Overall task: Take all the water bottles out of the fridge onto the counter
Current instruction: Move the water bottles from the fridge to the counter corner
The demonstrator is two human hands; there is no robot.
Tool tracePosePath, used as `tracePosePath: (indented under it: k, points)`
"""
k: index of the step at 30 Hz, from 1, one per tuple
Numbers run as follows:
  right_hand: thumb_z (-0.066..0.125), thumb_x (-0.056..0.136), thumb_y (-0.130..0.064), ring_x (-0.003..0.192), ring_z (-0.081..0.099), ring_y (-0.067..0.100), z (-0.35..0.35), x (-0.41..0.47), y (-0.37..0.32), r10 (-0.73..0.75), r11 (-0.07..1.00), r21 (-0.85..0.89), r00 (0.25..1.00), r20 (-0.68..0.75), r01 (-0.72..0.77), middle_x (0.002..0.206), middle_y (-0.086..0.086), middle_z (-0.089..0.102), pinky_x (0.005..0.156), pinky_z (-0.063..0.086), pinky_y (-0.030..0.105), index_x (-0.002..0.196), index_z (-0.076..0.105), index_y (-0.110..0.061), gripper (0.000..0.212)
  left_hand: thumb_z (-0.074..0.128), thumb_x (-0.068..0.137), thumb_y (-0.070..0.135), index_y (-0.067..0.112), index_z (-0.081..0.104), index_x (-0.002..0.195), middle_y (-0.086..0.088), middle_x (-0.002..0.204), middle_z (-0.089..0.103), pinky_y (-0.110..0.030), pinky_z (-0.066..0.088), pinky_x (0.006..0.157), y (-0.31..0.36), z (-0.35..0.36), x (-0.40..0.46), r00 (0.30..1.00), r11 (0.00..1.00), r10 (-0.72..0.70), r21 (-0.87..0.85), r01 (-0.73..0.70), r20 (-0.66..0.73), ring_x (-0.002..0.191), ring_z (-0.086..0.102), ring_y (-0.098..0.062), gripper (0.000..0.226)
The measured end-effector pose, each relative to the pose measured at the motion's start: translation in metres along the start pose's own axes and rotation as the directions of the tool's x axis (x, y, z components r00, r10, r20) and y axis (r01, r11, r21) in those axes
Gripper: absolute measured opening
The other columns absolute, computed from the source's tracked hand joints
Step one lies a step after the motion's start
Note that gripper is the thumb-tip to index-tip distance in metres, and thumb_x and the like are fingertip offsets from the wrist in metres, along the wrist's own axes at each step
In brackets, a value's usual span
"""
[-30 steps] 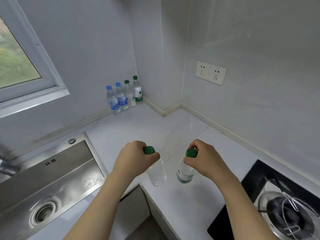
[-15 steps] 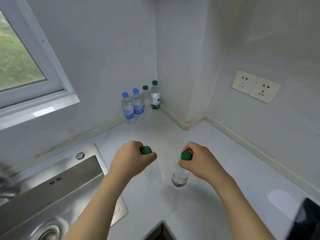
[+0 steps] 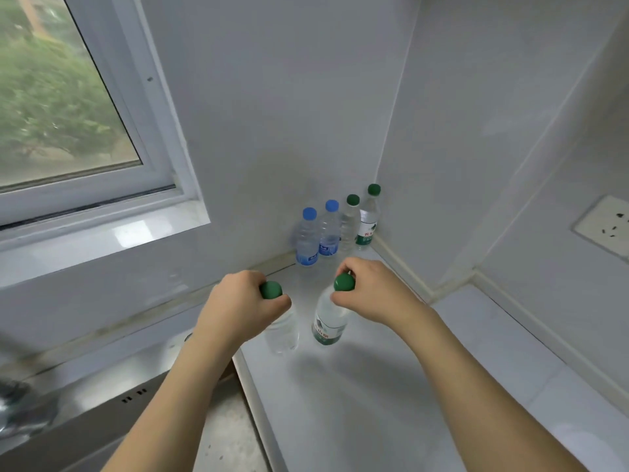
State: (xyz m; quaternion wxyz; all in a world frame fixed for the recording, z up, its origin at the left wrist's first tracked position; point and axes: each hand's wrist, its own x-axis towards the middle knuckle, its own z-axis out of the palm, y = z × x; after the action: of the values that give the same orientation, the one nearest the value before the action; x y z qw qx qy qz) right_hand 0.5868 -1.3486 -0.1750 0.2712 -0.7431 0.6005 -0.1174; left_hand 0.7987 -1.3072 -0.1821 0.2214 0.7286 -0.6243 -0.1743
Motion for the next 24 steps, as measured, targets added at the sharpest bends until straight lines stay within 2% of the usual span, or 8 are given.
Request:
tracePosePath:
  k: [3, 9, 14, 17, 20, 24]
  points:
    - [0.065, 0.077, -0.029, 0.081, 0.057, 0.018, 0.006, 0.042, -0.014, -0.064, 0.994, -0.092, 0.997, 0.036, 0.067, 0.088, -0.005, 0.059, 0.066, 0.048, 0.034, 0.09, 0.055, -0.024, 0.018, 0.064, 0.073, 0.034, 0.012, 0.036, 0.059, 0.0, 0.052, 0.034, -0.023, 0.024, 0.045, -0.014, -0.003, 0.026, 1.0, 1.0, -0.01, 0.017, 0.01, 0.003, 0.049, 0.029, -0.019, 0.038]
    - [0.061, 0.081, -0.028, 0.084, 0.054, 0.019, 0.015, 0.118, -0.032, -0.163, 0.945, -0.262, 0.977, 0.138, 0.195, 0.093, -0.005, 0.058, 0.063, 0.043, 0.032, 0.097, 0.054, -0.022, 0.018, 0.062, 0.072, 0.037, 0.012, 0.04, 0.062, -0.002, 0.054, 0.037, -0.024, 0.025, 0.044, -0.037, 0.003, 0.075, 0.998, 0.998, -0.02, 0.053, 0.018, 0.051, 0.051, 0.031, -0.02, 0.035]
    - [0.058, 0.083, -0.025, 0.084, 0.058, 0.024, 0.027, 0.167, -0.039, -0.183, 0.88, -0.401, 0.961, 0.206, 0.254, 0.095, 0.001, 0.059, 0.07, 0.051, 0.037, 0.099, 0.053, -0.018, 0.019, 0.06, 0.074, 0.038, 0.01, 0.043, 0.065, -0.004, 0.057, 0.042, -0.027, 0.027, 0.044, -0.049, 0.013, 0.108, 0.997, 0.998, -0.011, 0.07, 0.005, 0.075, 0.053, 0.036, -0.023, 0.035]
    - [0.057, 0.084, -0.021, 0.086, 0.056, 0.024, 0.031, 0.188, -0.043, -0.209, 0.825, -0.477, 0.948, 0.241, 0.303, 0.099, 0.001, 0.056, 0.06, 0.041, 0.032, 0.107, 0.053, -0.016, 0.024, 0.06, 0.075, 0.038, 0.009, 0.043, 0.065, -0.005, 0.059, 0.043, -0.027, 0.027, 0.045, -0.054, 0.019, 0.126, 0.997, 0.998, 0.003, 0.057, -0.007, 0.079, 0.055, 0.036, -0.024, 0.035]
    - [0.056, 0.084, -0.018, 0.081, 0.051, 0.023, 0.035, 0.207, -0.045, -0.235, 0.782, -0.522, 0.937, 0.258, 0.34, 0.093, 0.001, 0.048, 0.051, 0.029, 0.029, 0.108, 0.052, -0.017, 0.023, 0.06, 0.074, 0.038, 0.01, 0.04, 0.064, -0.005, 0.058, 0.041, -0.026, 0.027, 0.046, -0.06, 0.025, 0.143, 0.996, 0.999, 0.009, 0.046, -0.014, 0.087, 0.054, 0.033, -0.023, 0.036]
    - [0.057, 0.088, -0.021, 0.079, 0.051, 0.024, 0.037, 0.224, -0.049, -0.263, 0.748, -0.556, 0.931, 0.255, 0.363, 0.09, 0.001, 0.046, 0.049, 0.024, 0.028, 0.108, 0.052, -0.016, 0.021, 0.06, 0.075, 0.037, 0.012, 0.036, 0.062, -0.004, 0.058, 0.041, -0.026, 0.026, 0.046, -0.066, 0.032, 0.159, 0.997, 0.999, 0.009, 0.041, -0.012, 0.079, 0.054, 0.034, -0.023, 0.036]
